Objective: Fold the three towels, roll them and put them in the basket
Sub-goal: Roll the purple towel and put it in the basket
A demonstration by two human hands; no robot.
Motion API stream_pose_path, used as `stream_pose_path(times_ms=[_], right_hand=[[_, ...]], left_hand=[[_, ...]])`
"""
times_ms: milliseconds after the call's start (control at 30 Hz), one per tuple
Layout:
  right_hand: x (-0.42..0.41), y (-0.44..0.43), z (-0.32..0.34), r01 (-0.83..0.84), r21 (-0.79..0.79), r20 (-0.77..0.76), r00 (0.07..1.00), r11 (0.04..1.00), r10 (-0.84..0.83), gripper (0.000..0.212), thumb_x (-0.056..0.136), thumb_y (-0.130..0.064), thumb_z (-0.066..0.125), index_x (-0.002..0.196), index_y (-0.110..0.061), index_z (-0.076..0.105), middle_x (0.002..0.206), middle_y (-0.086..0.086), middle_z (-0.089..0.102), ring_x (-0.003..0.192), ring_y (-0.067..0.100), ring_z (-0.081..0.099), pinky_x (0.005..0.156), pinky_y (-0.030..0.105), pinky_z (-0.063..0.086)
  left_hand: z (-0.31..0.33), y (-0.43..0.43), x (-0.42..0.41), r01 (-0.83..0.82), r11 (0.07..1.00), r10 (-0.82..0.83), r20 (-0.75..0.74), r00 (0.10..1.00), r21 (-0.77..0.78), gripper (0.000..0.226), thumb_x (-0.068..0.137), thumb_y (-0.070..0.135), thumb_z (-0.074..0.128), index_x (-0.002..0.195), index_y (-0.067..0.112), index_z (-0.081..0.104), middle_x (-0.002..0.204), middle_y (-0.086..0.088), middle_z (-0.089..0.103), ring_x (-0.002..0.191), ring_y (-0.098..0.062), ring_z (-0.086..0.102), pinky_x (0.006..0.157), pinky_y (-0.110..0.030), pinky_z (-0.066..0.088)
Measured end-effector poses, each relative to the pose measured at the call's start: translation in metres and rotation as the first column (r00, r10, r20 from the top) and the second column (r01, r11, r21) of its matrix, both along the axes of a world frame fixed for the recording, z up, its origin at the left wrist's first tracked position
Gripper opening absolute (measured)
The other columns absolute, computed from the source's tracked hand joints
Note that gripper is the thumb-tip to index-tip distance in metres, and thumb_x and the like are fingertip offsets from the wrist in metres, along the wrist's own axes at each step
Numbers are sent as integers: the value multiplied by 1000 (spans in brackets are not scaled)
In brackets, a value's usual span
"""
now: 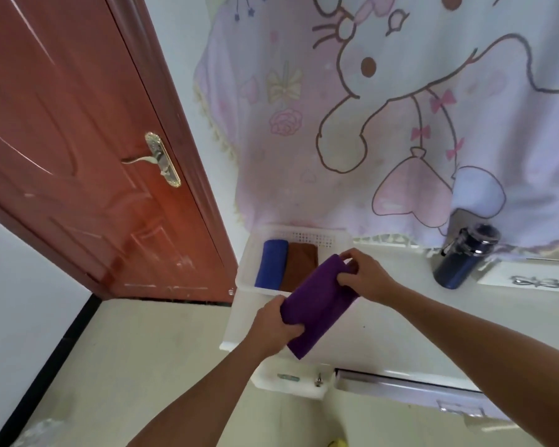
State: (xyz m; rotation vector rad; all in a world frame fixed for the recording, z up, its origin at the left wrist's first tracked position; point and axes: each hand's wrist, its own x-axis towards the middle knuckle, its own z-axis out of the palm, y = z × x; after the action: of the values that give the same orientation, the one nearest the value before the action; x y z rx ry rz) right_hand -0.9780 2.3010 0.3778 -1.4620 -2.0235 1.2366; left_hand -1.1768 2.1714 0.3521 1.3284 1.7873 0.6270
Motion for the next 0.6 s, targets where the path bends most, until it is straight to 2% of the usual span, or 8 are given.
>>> stream_pose_path(times_ms=[100,167,233,333,433,533,600], right_hand=[[-11,49,-4,72,-42,-14,997,996,-73,31,79,-15,63,109,-23,58,89,-2,67,83,17,65,65,32,56],[-17,80,-7,95,-40,2,995,995,-95,34,80,-14,61,114,-22,60,92,-5,66,83,13,64,62,25,51],[-22,105,-8,100,-17,49,994,995,-100,38,81,-16,61,118,-22,61,98,-3,66,86,14,63,63,24,49],[-30,136,-18,90,18,178,980,996,-92,38,82,-17,58,120,-23,62,105,1,66,91,19,61,71,28,48],[-40,158,-31,48,31,318,946,998,-55,39,83,-15,55,121,-23,62,110,3,67,90,19,57,72,28,44],[-46,176,-48,-47,20,455,890,999,33,41,87,-13,51,127,-20,58,119,5,64,97,22,56,76,31,47],[-47,184,-59,-82,-7,528,846,997,74,42,89,-13,49,130,-19,55,123,8,62,104,27,57,82,35,50]], left_hand=[[-4,39,3,-95,995,101,178,979,-42,48,72,18,79,112,18,52,109,-1,61,96,-16,61,78,-27,56],[-10,67,6,-133,988,150,252,956,-84,50,73,19,79,115,16,51,113,-3,59,101,-20,60,83,-33,56],[-17,90,10,-172,977,201,287,937,-124,53,75,21,78,118,14,49,115,-4,58,103,-22,59,88,-40,55],[-36,120,15,-187,969,224,256,940,-163,54,75,26,78,119,12,51,113,-5,61,100,-23,60,88,-40,54],[-56,141,20,-135,963,195,256,947,-234,59,74,30,78,123,11,52,112,-4,63,100,-21,61,90,-38,53],[-75,160,22,-80,950,159,248,956,-301,62,73,36,77,126,13,52,115,-1,63,101,-18,61,90,-33,53],[-87,170,25,-30,928,105,184,977,-371,63,74,43,75,126,15,51,118,-1,63,103,-20,61,91,-35,52]])
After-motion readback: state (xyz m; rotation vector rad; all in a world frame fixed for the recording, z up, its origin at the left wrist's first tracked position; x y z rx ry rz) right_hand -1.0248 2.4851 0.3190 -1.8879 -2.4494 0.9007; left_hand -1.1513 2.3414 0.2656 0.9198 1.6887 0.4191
